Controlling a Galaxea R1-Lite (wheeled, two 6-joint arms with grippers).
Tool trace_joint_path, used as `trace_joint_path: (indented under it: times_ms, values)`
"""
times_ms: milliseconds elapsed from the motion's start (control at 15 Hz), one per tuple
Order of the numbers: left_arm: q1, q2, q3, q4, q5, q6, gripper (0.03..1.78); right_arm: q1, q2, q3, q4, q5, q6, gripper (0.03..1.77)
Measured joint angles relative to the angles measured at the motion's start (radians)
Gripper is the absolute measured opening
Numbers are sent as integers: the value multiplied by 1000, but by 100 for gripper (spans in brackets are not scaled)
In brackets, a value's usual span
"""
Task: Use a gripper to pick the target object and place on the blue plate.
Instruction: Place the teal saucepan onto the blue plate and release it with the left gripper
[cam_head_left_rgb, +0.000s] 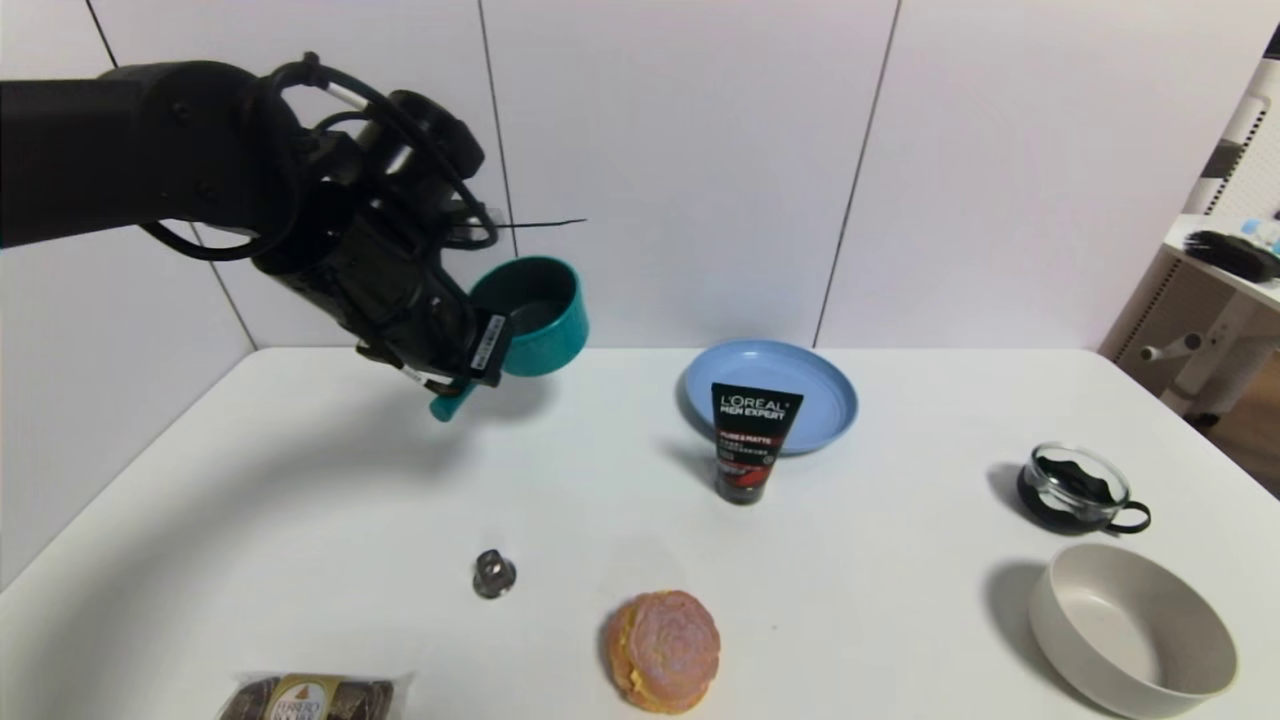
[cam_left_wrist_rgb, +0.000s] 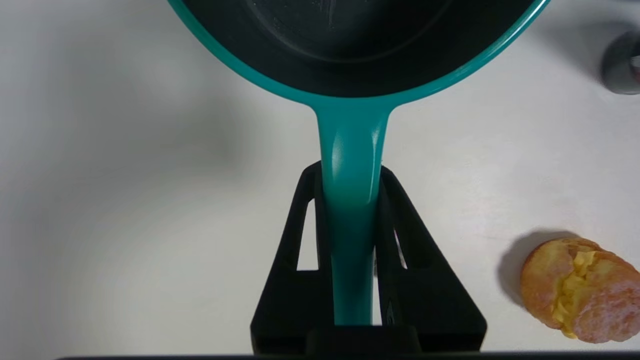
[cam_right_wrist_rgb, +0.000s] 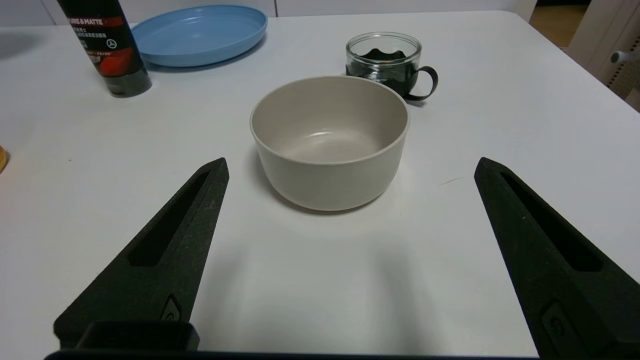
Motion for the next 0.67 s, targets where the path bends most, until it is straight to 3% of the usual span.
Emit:
trace_joint_path:
  times_ms: [133, 267, 533, 667]
  values:
    - [-41, 56, -80, -14, -27, 48, 28, 0, 0, 0, 0, 0, 0, 170]
    - [-82, 111, -120, -94, -82, 112, 28, 0, 0, 0, 0, 0, 0, 170]
    - [-118, 200, -135, -245, -222, 222, 28, 0, 0, 0, 0, 0, 0, 170]
    - [-126, 234, -135, -309, -252, 251, 28, 0, 0, 0, 0, 0, 0, 170]
